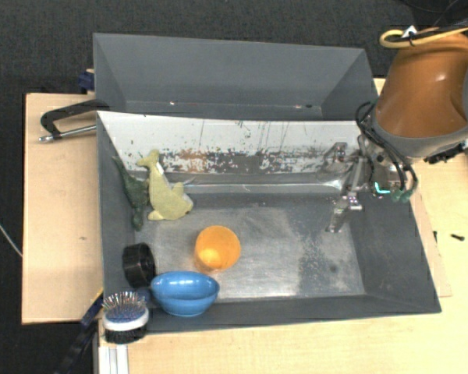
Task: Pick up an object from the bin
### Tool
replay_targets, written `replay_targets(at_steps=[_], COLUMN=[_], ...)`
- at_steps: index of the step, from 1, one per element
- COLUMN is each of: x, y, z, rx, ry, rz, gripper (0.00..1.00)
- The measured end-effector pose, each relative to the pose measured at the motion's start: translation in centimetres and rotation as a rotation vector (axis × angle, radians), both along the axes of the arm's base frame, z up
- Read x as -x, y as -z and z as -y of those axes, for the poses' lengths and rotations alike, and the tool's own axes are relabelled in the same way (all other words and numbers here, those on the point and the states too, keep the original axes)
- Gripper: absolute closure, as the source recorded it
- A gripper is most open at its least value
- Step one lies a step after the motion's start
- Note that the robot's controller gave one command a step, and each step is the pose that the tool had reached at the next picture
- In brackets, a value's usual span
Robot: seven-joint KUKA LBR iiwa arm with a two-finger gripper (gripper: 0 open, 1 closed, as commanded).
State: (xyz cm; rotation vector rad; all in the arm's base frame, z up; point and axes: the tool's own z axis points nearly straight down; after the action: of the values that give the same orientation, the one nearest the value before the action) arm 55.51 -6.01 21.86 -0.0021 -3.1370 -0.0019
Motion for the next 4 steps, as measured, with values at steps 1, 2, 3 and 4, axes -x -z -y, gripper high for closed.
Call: replay_targets(at_steps=[1, 2, 3, 4], x=[1.4, 0.0, 0.1, 0.1], y=[-0.5, 10.7, 14.7, 14.5], z=[-2.1, -13.5, -19.5, -19.3], rx=[0.0, -0.004, -0.001, -0.001], ry=[-0.206, -0.43, -0.509, -0.506], rz=[0.006, 0.001, 0.009, 0.008], gripper=[0.0, 0.0, 0.0, 1.0])
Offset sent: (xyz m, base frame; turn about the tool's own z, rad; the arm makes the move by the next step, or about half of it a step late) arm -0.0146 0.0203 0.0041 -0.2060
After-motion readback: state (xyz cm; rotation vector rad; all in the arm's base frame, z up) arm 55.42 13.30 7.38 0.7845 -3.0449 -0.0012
